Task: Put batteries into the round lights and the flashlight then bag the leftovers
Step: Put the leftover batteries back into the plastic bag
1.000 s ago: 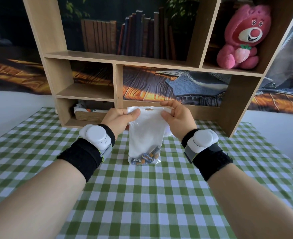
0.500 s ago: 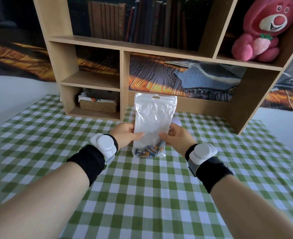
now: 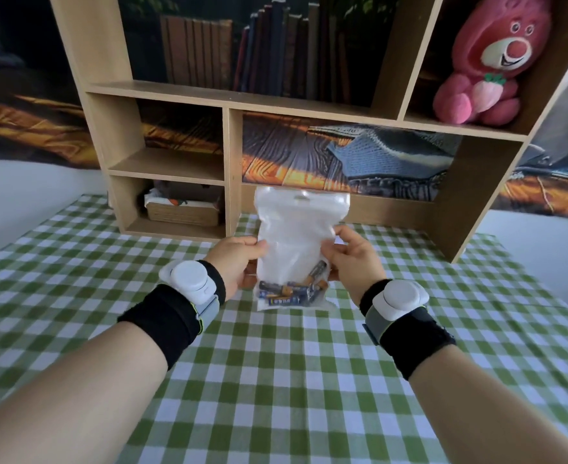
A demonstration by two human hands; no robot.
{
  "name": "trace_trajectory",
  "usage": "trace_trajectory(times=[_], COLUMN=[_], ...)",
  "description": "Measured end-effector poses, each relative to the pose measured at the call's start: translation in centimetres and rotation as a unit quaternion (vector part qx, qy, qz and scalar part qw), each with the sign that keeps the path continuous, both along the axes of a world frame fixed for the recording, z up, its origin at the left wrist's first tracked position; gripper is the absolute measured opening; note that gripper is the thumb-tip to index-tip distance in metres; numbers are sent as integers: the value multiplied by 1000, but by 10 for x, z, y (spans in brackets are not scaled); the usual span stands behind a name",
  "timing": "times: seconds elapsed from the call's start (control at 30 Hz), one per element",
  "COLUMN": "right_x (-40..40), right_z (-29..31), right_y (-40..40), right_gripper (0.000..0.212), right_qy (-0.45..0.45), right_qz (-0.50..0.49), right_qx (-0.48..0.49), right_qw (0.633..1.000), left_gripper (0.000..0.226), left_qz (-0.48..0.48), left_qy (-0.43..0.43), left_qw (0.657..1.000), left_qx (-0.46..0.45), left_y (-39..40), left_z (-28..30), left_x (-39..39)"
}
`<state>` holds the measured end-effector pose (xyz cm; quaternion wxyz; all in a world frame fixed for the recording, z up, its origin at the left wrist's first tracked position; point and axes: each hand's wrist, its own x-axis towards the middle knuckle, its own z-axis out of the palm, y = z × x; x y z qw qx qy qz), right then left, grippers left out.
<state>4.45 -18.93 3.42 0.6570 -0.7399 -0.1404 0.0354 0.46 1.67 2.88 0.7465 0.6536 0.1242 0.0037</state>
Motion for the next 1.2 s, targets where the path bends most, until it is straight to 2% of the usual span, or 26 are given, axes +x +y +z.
trace_trajectory(times=[0.07, 0.13, 0.23, 0.3, 0.37, 0.43, 0.5, 0.57, 0.63, 0.7, 0.73, 0.83, 0.87, 0.9, 1.0, 1.07, 1.2], right_x=[-2, -4, -4, -5, -5, -9, -19, -29, -37, -44, -49, -60, -65, -69, -87, -104, -141], right_z=[3, 9, 16, 18, 18, 20, 22, 20, 19, 20, 23, 25, 24, 20, 10, 2, -9], right_y=[-1, -3, -6, -8, -12, -20, -28, -34, -39, -43, -48, -72, -81, -93, -139, -176, -242], right_gripper=[41, 32, 30, 37, 49, 51, 49, 47, 39, 23, 26, 73, 79, 77, 48, 38, 27], right_qy=[-4, -3, -13, -23, -12, -16, -99, -211, -268, -295, -302, -282, -272, -272, -275, -231, -134], right_qz=[-7, 9, 15, 3, -16, -36, -61, -71, -58, -31, -19, 5, 1, -17, -136, -214, -289], right_qx=[49, 94, 105, 50, -1, -44, -151, -261, -291, -284, -307, -419, -427, -419, -339, -319, -228], right_qw=[999, 996, 994, 998, 1000, 998, 982, 939, 917, 912, 902, 863, 862, 866, 889, 894, 920], left_gripper=[22, 35, 47, 46, 37, 27, 23, 16, 16, 26, 31, 26, 22, 20, 30, 37, 17], left_qz=[7, -23, -120, -136, -98, -65, -36, -19, -18, -17, -18, -51, -70, -92, -177, -226, -309], left_qy=[22, 44, 55, 46, 29, 14, 10, 10, 6, 5, 2, -7, -11, -16, -18, -13, -50], left_qw=[996, 987, 982, 986, 993, 997, 999, 999, 999, 999, 999, 998, 997, 995, 983, 973, 950], left_qx=[-89, -151, -133, -91, -67, -49, -26, -24, -35, -40, -38, -24, -17, -21, -38, -42, 12], left_y=[-7, -7, -7, -14, -21, -25, -30, -41, -56, -67, -73, -96, -106, -118, -161, -194, -261], left_z=[8, 12, 14, 14, 16, 16, 16, 21, 28, 35, 36, 43, 46, 48, 53, 52, 37], left_x=[-3, -6, -12, -15, -17, -18, -18, -21, -21, -20, -18, -16, -15, -16, -20, -24, -30])
